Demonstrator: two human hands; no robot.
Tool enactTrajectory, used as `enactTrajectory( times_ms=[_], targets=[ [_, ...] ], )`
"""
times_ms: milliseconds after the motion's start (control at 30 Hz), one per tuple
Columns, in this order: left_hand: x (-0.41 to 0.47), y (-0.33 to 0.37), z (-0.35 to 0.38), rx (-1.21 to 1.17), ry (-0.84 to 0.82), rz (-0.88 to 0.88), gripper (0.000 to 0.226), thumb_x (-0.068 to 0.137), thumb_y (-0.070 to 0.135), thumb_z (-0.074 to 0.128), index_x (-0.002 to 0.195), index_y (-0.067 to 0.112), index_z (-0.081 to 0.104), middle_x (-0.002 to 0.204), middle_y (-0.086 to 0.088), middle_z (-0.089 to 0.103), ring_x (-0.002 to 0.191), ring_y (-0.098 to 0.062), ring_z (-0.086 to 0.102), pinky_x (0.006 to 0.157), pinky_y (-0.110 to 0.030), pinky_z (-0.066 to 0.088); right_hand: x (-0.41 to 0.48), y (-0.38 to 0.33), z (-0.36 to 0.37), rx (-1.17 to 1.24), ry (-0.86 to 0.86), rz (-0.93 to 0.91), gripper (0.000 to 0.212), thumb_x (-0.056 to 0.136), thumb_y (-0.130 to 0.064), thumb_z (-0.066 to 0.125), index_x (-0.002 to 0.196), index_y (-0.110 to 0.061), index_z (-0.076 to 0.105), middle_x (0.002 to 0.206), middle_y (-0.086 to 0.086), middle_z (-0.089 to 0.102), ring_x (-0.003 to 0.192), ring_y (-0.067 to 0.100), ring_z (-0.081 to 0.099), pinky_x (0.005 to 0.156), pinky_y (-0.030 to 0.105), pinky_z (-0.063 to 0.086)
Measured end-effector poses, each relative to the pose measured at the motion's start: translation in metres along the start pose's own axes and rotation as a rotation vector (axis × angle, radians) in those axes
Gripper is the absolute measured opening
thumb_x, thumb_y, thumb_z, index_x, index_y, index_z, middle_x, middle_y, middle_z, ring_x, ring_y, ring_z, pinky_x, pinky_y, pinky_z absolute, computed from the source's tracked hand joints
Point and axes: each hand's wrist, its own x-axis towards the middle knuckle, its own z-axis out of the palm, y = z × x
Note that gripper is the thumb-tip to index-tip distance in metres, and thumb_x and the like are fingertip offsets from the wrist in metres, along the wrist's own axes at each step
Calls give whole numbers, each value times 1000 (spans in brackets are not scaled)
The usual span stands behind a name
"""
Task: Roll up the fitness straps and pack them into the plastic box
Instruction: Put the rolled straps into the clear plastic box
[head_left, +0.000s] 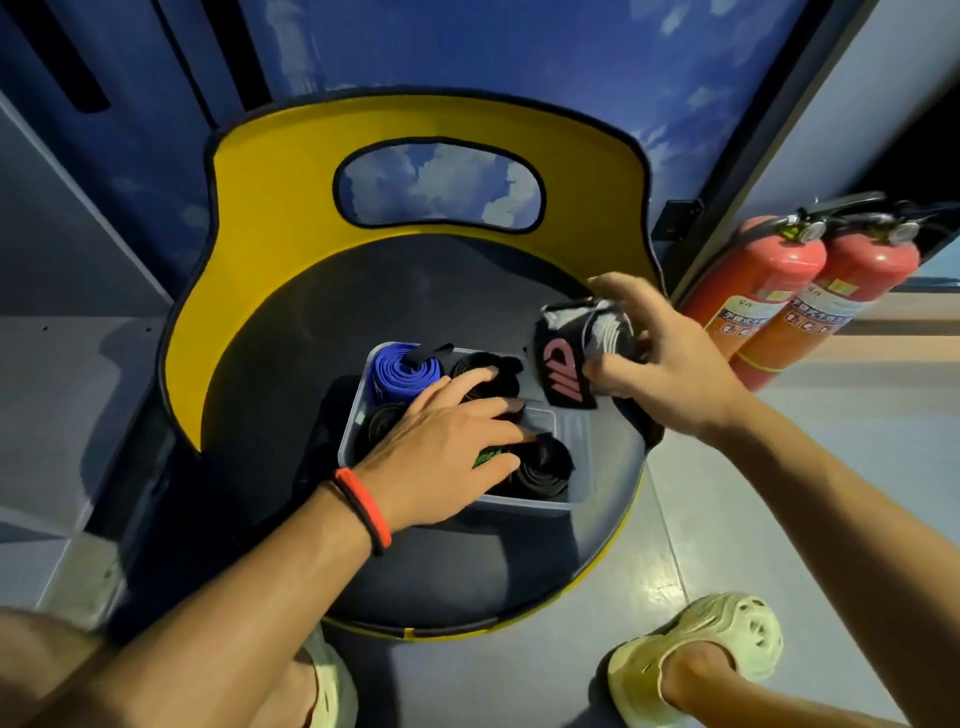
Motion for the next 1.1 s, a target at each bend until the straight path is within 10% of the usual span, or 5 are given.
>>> enactTrajectory(
  times_ms=[367, 600, 1100],
  targets=[
    [-3, 9, 0, -13, -18, -33, 34, 103, 42, 48, 136, 46, 57, 154, 25, 38, 155, -9, -5, 125, -50, 7, -8, -1, 12, -454, -208, -168, 87, 71, -80, 50, 146, -36, 42, 143, -14, 47, 119, 17, 59, 86, 38, 55],
    [-3, 10, 0, 6, -40, -75, 35, 104, 46, 46, 137, 44, 57, 151, 18, 42, 155, -15, -12, 126, -50, 6, -8, -2, 17, -660, -309, -309, 96, 68, -61, 77, 146, -28, 32, 149, -3, 38, 116, 25, 54, 88, 42, 56],
    [-6, 20, -7, 78, -106, -201, 33, 104, 49, 43, 130, 41, 62, 164, 21, 19, 154, -33, -19, 126, -50, 1, 14, -37, 21, -773, -456, -100, 73, 70, -57, 78, 132, -26, 54, 112, 2, 57, 96, 26, 60, 75, 38, 57]
  ],
)
